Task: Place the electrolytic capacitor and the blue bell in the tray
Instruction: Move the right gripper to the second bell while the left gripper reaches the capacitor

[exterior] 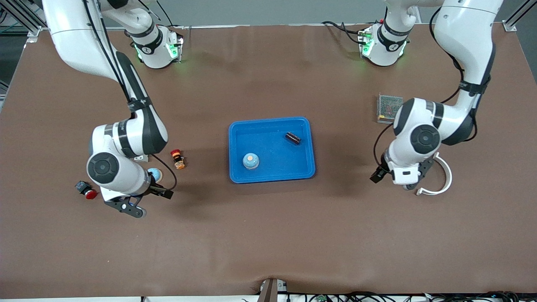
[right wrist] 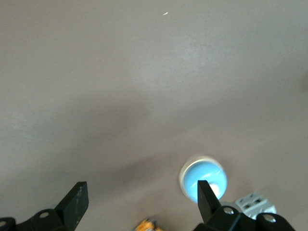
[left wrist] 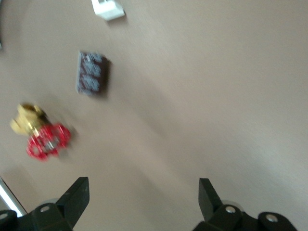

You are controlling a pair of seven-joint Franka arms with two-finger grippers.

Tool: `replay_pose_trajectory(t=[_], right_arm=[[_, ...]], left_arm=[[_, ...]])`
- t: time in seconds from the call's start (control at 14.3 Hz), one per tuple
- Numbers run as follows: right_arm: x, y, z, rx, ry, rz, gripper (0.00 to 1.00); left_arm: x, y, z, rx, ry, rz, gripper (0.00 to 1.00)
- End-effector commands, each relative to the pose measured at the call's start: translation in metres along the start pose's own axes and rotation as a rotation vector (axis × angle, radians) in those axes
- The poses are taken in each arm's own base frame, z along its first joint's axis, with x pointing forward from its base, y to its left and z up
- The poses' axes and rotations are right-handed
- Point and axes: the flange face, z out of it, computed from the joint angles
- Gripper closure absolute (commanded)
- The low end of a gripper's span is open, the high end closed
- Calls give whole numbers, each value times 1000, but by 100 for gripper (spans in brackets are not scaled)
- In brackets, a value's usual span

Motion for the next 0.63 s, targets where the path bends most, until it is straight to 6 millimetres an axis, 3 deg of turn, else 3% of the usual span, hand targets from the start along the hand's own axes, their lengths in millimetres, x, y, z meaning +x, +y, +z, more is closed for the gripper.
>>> replay_pose_trajectory(t=[0.0,0.21,0.56], right_arm=[[-26,27,12,17,30,-80,0],[-27,54,25,38,74,-166,0],[-36,79,46,58,138,-289,0]], left_arm=[[31,-27,11,22,-9,87,0],[76,-61,28,34,-1,136,4],[88,-60,50,-13,10,122,13]])
